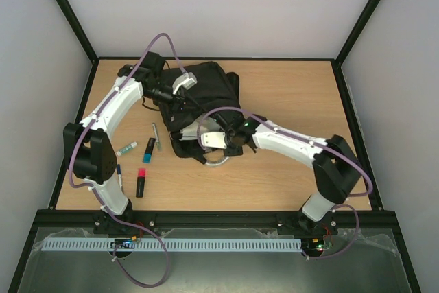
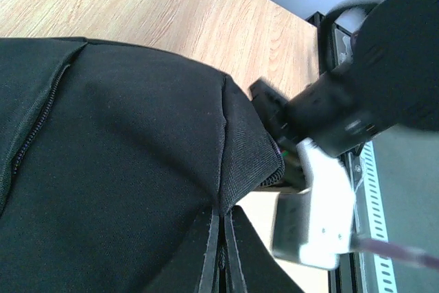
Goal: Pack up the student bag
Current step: Zip the student bag at the center of the board.
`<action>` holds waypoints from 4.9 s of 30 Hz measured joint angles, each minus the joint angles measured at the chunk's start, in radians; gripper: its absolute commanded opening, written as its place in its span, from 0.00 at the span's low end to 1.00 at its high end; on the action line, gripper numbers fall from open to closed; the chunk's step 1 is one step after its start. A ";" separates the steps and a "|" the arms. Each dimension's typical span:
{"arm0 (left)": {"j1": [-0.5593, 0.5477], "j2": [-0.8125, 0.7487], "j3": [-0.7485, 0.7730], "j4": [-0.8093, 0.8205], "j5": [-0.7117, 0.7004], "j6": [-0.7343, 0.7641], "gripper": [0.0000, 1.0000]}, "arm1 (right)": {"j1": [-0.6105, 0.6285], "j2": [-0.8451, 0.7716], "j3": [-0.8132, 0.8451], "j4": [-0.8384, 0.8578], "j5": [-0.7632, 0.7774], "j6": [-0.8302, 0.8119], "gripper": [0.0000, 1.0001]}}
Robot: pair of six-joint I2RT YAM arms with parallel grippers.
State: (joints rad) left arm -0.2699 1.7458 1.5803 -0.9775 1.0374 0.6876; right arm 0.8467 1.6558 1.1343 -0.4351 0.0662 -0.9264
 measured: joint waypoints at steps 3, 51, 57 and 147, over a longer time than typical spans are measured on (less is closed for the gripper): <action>0.001 0.000 0.000 0.000 -0.002 0.001 0.02 | -0.004 -0.071 0.068 -0.060 -0.021 0.016 0.01; -0.007 0.046 0.303 0.315 -0.043 -0.332 0.02 | 0.025 -0.199 0.326 -0.409 -0.273 0.282 0.60; -0.011 0.051 0.303 0.315 -0.044 -0.334 0.02 | 0.039 -0.166 0.322 -0.338 -0.239 0.299 0.55; -0.121 -0.376 -0.533 0.406 -0.492 0.064 0.63 | -0.729 0.200 0.364 -0.291 -0.373 0.555 0.71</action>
State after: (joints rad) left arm -0.3908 1.3701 1.0477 -0.5713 0.5457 0.7517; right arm 0.1177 1.8557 1.4979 -0.7258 -0.3069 -0.3710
